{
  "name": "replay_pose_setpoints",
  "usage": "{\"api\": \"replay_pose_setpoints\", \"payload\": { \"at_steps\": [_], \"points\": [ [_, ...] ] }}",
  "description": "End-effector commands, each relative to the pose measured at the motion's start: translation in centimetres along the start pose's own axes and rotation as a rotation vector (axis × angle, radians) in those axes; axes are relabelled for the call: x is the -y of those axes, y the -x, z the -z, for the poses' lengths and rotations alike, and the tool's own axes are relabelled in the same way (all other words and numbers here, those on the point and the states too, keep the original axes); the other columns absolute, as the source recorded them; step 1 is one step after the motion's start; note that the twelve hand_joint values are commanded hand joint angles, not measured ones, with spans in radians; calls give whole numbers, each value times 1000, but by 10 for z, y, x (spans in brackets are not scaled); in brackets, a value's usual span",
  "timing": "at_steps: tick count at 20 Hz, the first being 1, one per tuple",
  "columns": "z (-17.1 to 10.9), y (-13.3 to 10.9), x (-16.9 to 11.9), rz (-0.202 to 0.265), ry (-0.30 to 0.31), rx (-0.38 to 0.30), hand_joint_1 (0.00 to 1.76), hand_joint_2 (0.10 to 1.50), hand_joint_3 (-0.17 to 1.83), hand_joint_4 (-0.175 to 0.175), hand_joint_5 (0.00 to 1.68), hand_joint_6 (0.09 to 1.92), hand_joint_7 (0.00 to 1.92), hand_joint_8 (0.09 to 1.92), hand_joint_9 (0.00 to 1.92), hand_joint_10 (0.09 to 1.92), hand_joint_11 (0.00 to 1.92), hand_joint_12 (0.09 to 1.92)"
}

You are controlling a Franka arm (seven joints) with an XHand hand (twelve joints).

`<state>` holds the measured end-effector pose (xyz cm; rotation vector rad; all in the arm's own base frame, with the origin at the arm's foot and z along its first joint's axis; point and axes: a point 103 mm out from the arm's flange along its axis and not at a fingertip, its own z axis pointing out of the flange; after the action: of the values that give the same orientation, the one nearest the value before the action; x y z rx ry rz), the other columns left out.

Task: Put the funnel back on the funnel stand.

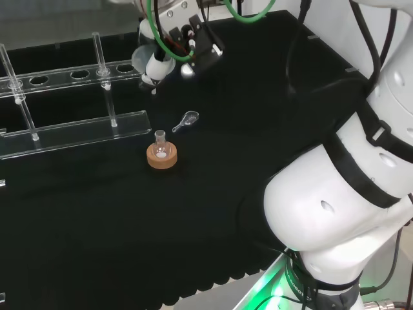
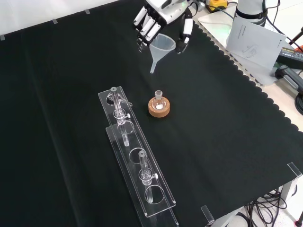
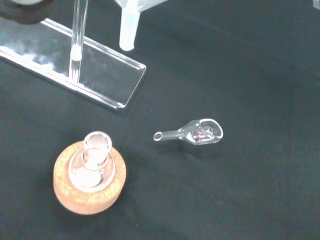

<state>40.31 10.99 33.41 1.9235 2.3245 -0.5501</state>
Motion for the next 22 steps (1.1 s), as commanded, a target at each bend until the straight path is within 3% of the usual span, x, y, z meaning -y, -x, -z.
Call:
{"api": "replay_pose_setpoints", "payload": {
  "at_steps": [1,9,22],
  "points": [
    [14,14,-9,-5,10,-26,699,765,425,-39,555,91,563,697,973,507,533,1272],
    [28,27,-38,-3,14,-65,696,764,427,-39,555,93,558,702,968,510,531,1274],
    [39,30,-93,51,26,-83,697,763,428,-41,559,96,554,708,962,516,529,1276]
  ]
}}
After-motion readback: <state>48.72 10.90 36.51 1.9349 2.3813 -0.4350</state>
